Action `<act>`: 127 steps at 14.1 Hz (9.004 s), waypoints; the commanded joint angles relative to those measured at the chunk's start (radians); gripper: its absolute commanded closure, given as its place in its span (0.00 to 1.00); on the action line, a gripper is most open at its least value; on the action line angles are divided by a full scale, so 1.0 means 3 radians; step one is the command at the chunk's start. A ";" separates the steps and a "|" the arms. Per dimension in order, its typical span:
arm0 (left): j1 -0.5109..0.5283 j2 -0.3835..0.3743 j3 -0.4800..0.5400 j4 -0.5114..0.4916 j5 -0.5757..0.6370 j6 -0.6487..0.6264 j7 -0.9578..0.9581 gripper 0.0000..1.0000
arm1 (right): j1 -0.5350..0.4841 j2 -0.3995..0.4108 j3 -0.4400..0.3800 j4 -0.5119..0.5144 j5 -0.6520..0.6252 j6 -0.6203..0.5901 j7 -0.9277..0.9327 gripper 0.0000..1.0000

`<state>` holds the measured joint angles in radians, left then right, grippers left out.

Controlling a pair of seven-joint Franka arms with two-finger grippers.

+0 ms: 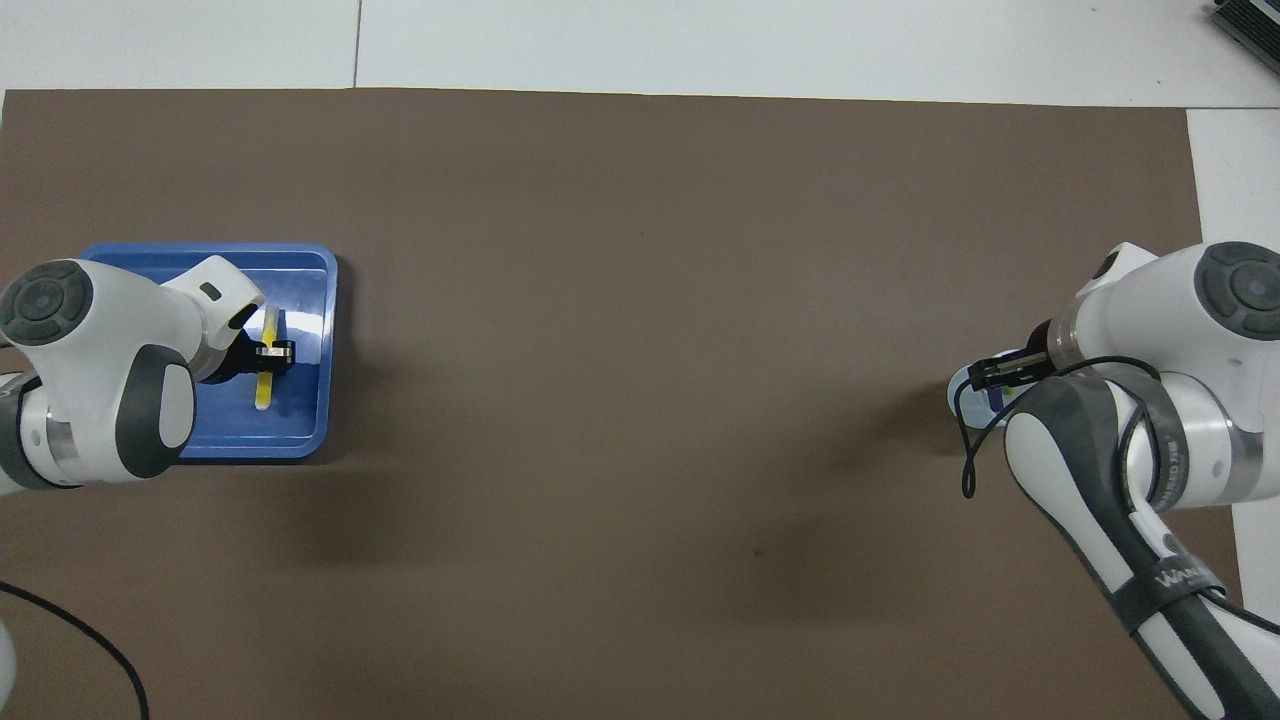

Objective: Right arm passes pens to left for tray arrangement
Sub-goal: 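Open the left gripper and lift it off the yellow pen, then grasp the purple pen in the cup with the right gripper and lift, then carry the purple pen toward the left gripper while the left gripper approaches, then grasp the purple pen with the left gripper while the right gripper releases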

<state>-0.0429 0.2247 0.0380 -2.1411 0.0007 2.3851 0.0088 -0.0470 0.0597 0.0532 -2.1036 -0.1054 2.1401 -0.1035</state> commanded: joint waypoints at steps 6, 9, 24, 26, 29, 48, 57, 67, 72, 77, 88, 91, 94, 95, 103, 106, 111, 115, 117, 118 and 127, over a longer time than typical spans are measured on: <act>0.0025 0.0084 -0.0024 0.0197 -0.0573 -0.0248 -0.0055 0.00 | -0.0053 0.0144 0.0048 0.0129 0.0019 0.0041 0.0043 0.43; 0.0046 0.0161 -0.0014 0.0560 -0.0652 -0.0658 -0.0055 0.00 | -0.0063 0.0123 0.0048 0.0150 0.0044 -0.0123 0.0033 0.52; 0.0000 -0.0053 -0.0040 0.1113 -0.0682 -0.1604 -0.0448 0.00 | -0.0109 0.0195 0.0043 0.0329 0.0055 -0.0072 -0.0105 0.43; 0.0005 -0.0120 -0.0045 0.1093 -0.0713 -0.1656 -0.0439 0.00 | -0.0104 0.0200 0.0043 0.0298 0.0060 -0.0042 -0.0110 0.46; 0.0046 -0.0232 -0.0040 0.1073 -0.0978 -0.1707 -0.0428 0.00 | -0.0104 0.0195 0.0043 0.0257 0.0060 -0.0021 -0.0110 0.46; 0.0005 -0.0304 -0.0029 0.1124 -0.1122 -0.1681 -0.0474 0.00 | -0.0012 0.0016 0.0063 0.0916 0.0106 -0.1094 -0.0678 1.00; -0.0087 -0.0309 -0.0101 0.1379 -0.1419 -0.1937 -0.1200 0.00 | 0.0397 -0.0071 0.0145 0.1392 0.0774 -0.1422 -0.0138 1.00; -0.0092 -0.0499 -0.0162 0.1349 -0.1991 -0.2029 -0.2035 0.00 | 0.0785 -0.0117 0.0815 0.1031 0.1645 0.0364 0.2445 1.00; -0.0327 -0.0697 -0.0198 0.1028 -0.2446 -0.1576 -0.3070 0.00 | 0.1153 -0.0194 0.0815 0.0606 0.1716 0.1208 0.2731 1.00; -0.0639 -0.0938 -0.0198 0.0464 -0.2718 -0.0838 -0.3516 0.00 | 0.1374 -0.0199 0.0820 0.0385 0.1727 0.1911 0.3177 1.00; -0.1109 -0.0979 -0.0198 0.0280 -0.2718 -0.0265 -0.4600 0.01 | 0.1374 -0.0199 0.0820 0.0339 0.1732 0.1973 0.3183 1.00; -0.1135 -0.0989 -0.0198 0.0275 -0.2718 -0.0270 -0.4621 0.03 | 0.1374 -0.0199 0.0820 0.0339 0.1732 0.1973 0.3183 1.00; -0.1151 -0.1020 -0.0198 0.0209 -0.2718 -0.0265 -0.4626 0.06 | 0.1374 -0.0199 0.0820 0.0339 0.1732 0.1973 0.3178 1.00; -0.1146 -0.1020 -0.0198 0.0208 -0.2718 -0.0265 -0.4616 0.14 | 0.1374 -0.0199 0.0820 0.0339 0.1732 0.1973 0.3173 1.00; -0.1141 -0.1051 -0.0193 0.0224 -0.2687 -0.0362 -0.4411 0.90 | 0.1374 -0.0174 0.0820 0.0344 0.1732 0.1973 0.3127 1.00; -0.1141 -0.1061 -0.0193 0.0219 -0.2687 -0.0408 -0.4417 1.00 | 0.1374 -0.0173 0.0820 0.0344 0.1732 0.1968 0.3132 1.00; -0.1074 -0.1081 -0.0168 0.0254 -0.2666 -0.0633 -0.4274 1.00 | 0.1374 -0.0163 0.0820 0.0370 0.1732 0.1943 0.3162 1.00; -0.1059 -0.1112 -0.0162 0.0254 -0.2661 -0.0735 -0.4039 1.00 | 0.1364 -0.0148 0.0820 0.0431 0.1849 0.1830 0.3173 0.48; -0.1059 -0.1122 -0.0162 0.0254 -0.2656 -0.0756 -0.3972 1.00 | 0.1353 -0.0153 0.0815 0.0436 0.1865 0.1820 0.3167 0.00; -0.1059 -0.1127 -0.0162 0.0254 -0.2656 -0.0761 -0.3951 1.00 | 0.1338 -0.0158 0.0815 0.0441 0.1865 0.1799 0.3152 0.00; -0.0829 -0.1128 -0.0157 0.0357 -0.1952 -0.1312 -0.3033 1.00 | 0.0644 -0.0327 0.0769 0.0666 0.1763 -0.0065 0.1560 0.00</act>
<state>-0.3120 -0.0960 -0.0066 -2.0422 -0.6461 2.0537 -0.9899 0.2112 -0.0156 0.2796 -1.8986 0.4258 2.2310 0.5304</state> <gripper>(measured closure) 0.811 0.000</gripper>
